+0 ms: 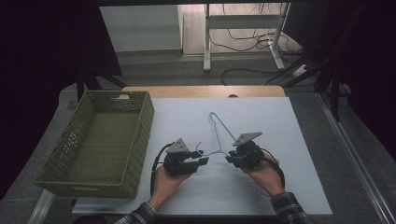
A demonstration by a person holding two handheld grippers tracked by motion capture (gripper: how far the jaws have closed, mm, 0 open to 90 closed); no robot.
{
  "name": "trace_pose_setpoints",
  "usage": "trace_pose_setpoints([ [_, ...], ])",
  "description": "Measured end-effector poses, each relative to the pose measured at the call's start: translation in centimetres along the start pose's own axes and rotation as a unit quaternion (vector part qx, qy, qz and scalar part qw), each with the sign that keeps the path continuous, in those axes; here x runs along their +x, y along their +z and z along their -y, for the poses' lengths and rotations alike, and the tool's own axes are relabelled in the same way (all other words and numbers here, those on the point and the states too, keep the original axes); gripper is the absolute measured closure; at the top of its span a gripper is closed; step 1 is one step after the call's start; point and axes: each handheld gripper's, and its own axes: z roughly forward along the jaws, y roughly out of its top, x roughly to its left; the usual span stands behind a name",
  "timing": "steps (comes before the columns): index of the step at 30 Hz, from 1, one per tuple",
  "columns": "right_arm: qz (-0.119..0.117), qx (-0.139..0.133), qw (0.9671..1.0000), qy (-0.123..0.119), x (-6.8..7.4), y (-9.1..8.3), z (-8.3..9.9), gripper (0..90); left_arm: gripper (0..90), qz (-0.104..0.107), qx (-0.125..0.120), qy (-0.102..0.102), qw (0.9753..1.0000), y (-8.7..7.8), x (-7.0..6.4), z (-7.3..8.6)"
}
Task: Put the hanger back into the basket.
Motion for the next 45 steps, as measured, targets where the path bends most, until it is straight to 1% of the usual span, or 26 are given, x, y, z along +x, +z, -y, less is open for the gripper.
trace_pose_setpoints([
  [3, 0.03, 0.01, 0.9993, -0.021, 0.9, 0.3, -0.4, 68.2, 58.7, 0.001, 0.0, 0.002, 1.0, -0.1, 0.0, -0.2],
  [6, 0.059, 0.028, 0.9972, -0.036, 1.5, 0.9, -0.5, 68.4, 57.7, 0.003, -0.001, 0.004, 1.0, -0.1, -0.1, -0.4],
  [8, 0.079, 0.042, 0.9949, -0.047, 1.8, 1.3, -0.4, 72.0, 57.3, 0.004, -0.001, 0.006, 1.0, 0.0, -0.3, -0.6],
  [11, 0.09, 0.049, 0.9934, -0.051, 2.0, 1.4, -0.4, 85.3, 56.7, 0.006, 0.001, 0.008, 0.9999, 0.0, -0.4, -0.8],
  [12, 0.091, 0.049, 0.9935, -0.048, 1.9, 1.3, -0.4, 86.1, 56.1, 0.005, 0.001, 0.01, 0.9999, 0.0, -0.5, -0.8],
  [13, 0.087, 0.046, 0.9943, -0.041, 1.7, 1.2, -0.4, 86.6, 55.7, 0.005, 0.001, 0.012, 0.9999, 0.0, -0.5, -0.9],
  [15, 0.084, 0.036, 0.9952, -0.036, 1.4, 0.8, -0.4, 86.9, 53.1, 0.005, 0.002, 0.015, 0.9999, -0.2, -0.7, -1.0],
  [17, 0.068, 0.016, 0.9974, -0.015, 1.0, 0.1, -0.5, 87.1, 48.5, 0.001, 0.003, 0.02, 0.9998, -0.3, -0.8, -1.1],
  [19, 0.048, -0.006, 0.9988, 0.01, 0.4, -0.9, -0.7, 87.2, 43.4, -0.005, 0.006, 0.028, 0.9996, -0.6, -0.9, -1.3],
  [22, 0.032, -0.025, 0.9989, 0.022, 0.1, -2.2, -0.9, 87.2, 35.2, -0.021, 0.014, 0.047, 0.9986, -1.2, -0.9, -1.8],
  [23, 0.022, -0.033, 0.9988, 0.028, -0.1, -2.7, -1.0, 87.2, 32.6, -0.025, 0.014, 0.051, 0.9983, -1.4, -0.9, -1.9],
  [25, 0.011, -0.038, 0.9988, 0.03, -0.2, -3.4, -1.1, 87.2, 27.3, -0.02, 0.024, 0.057, 0.9979, -1.8, -0.9, -2.3],
  [26, 0.001, -0.039, 0.9987, 0.033, -0.2, -3.8, -1.2, 87.2, 25.4, -0.02, 0.033, 0.06, 0.9975, -2.0, -0.9, -2.6],
  [27, -0.01, -0.041, 0.9985, 0.035, -0.3, -4.2, -1.3, 87.2, 22.2, -0.011, 0.042, 0.065, 0.9969, -2.1, -0.9, -2.8],
  [28, -0.018, -0.044, 0.9982, 0.038, -0.2, -4.5, -1.4, 87.2, 20.2, -0.011, 0.048, 0.074, 0.9961, -2.3, -1.0, -3.1],
  [30, -0.033, -0.044, 0.9977, 0.04, -0.2, -5.1, -1.5, 87.2, 20.6, -0.012, 0.051, 0.088, 0.9948, -2.7, -1.3, -3.7],
  [33, -0.05, -0.046, 0.9969, 0.038, 0.0, -5.8, -1.7, 87.1, 21.8, -0.007, 0.048, 0.094, 0.9944, -3.0, -1.5, -4.4],
  [34, -0.054, -0.046, 0.9967, 0.039, 0.1, -6.0, -1.7, 87.1, 23.0, -0.001, 0.047, 0.098, 0.9941, -3.1, -1.6, -4.6],
  [36, -0.061, -0.045, 0.9964, 0.038, 0.3, -6.2, -1.7, 87.1, 26.7, 0.009, 0.033, 0.102, 0.9942, -3.2, -2.0, -5.1],
  [37, -0.064, -0.043, 0.9963, 0.038, 0.5, -6.2, -1.7, 87.1, 29.4, 0.017, 0.025, 0.103, 0.9942, -3.3, -2.2, -5.3],
  [38, -0.064, -0.043, 0.9963, 0.038, 0.5, -6.2, -1.7, 87.1, 33.0, 0.017, 0.025, 0.103, 0.9942, -3.3, -2.2, -5.3],
  [39, -0.071, -0.042, 0.9958, 0.04, 0.7, -6.0, -1.7, 87.1, 36.0, 0.024, 0.011, 0.108, 0.9938, -3.1, -2.9, -5.8],
  [42, -0.081, -0.038, 0.9953, 0.037, 1.1, -5.6, -1.7, 87.1, 45.9, 0.022, 0.0, 0.128, 0.9916, -2.5, -3.9, -6.5],
  [43, -0.086, -0.037, 0.995, 0.035, 1.3, -5.4, -1.8, 87.1, 50.5, 0.019, -0.003, 0.134, 0.9908, -2.3, -4.1, -6.6],
  [45, -0.089, -0.034, 0.9949, 0.031, 1.6, -5.1, -1.9, 87.0, 58.9, 0.016, 0.0, 0.145, 0.9893, -1.9, -4.4, -7.0],
])
